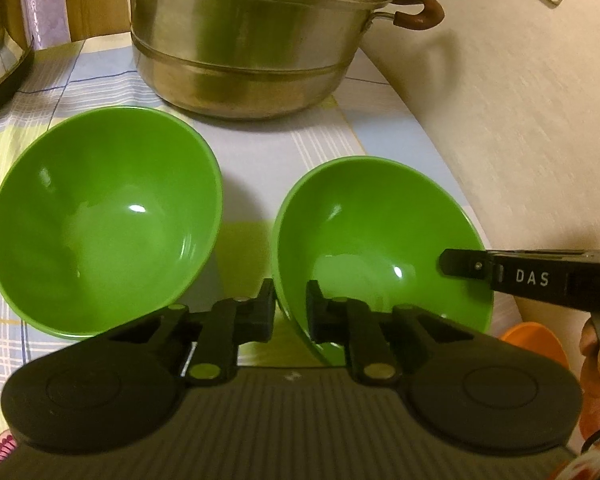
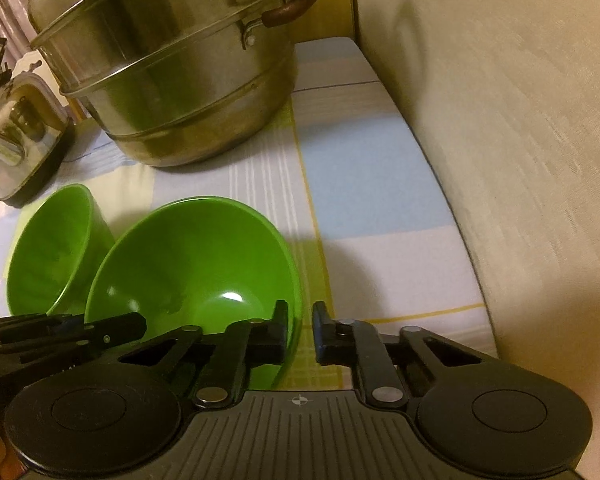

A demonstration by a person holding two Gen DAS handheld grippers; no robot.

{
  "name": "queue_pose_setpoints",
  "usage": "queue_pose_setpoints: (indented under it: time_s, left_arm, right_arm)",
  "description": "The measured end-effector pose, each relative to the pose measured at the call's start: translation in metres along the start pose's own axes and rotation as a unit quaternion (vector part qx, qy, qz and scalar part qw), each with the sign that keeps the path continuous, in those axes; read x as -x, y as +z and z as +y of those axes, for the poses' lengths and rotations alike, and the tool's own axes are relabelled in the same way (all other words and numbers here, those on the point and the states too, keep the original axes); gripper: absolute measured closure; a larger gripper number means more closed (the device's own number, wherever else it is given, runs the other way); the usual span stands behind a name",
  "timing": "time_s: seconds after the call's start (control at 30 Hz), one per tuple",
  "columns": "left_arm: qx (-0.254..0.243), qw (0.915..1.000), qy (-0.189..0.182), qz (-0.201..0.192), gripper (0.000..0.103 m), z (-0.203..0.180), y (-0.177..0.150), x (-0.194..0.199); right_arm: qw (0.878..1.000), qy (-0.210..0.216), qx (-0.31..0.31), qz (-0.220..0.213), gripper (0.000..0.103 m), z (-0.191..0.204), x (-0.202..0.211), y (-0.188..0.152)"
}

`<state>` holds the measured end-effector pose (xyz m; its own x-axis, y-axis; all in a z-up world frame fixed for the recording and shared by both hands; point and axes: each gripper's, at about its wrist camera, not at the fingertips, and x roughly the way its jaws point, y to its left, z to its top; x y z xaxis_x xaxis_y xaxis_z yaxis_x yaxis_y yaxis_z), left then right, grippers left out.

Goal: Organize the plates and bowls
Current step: 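Close the left gripper on the green bowl rim while the right gripper closes too, then lift the green bowl with both grippers and lower it into the orange bowl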

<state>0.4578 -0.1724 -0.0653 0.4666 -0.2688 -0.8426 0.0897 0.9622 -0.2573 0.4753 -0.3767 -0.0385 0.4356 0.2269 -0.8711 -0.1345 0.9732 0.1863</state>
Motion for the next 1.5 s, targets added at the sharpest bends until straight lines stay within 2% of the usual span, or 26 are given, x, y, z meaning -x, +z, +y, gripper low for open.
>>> queue_pose_setpoints:
  time_s: [0.27,0.53,0.83,1.2,1.5]
  left_arm:
    - [0.005,1.0000,-0.003,0.006,0.091,0.001,-0.001,0.001]
    - [0.001,0.9999,-0.006,-0.010,0.091,-0.005,0.008,0.020]
    - [-0.027,0.9992,-0.017,-0.025,0.091,-0.024,0.020,0.062]
    - [-0.091,0.9947,-0.043,-0.021,0.091,-0.074,0.003,0.117]
    - [-0.131,0.9896,-0.058,0.015,0.091,-0.106,-0.031,0.113]
  right_arm:
    - [1.000,-0.005,-0.001,-0.004,0.097,0.005,0.005,-0.001]
    - [1.000,-0.005,-0.005,-0.019,0.097,0.007,0.022,0.005]
    - [0.998,-0.014,-0.021,-0.051,0.097,0.016,0.071,0.005]
    - [0.994,-0.047,-0.068,-0.073,0.097,0.010,0.150,-0.040]
    - [0.990,-0.072,-0.106,-0.064,0.097,-0.016,0.174,-0.086]
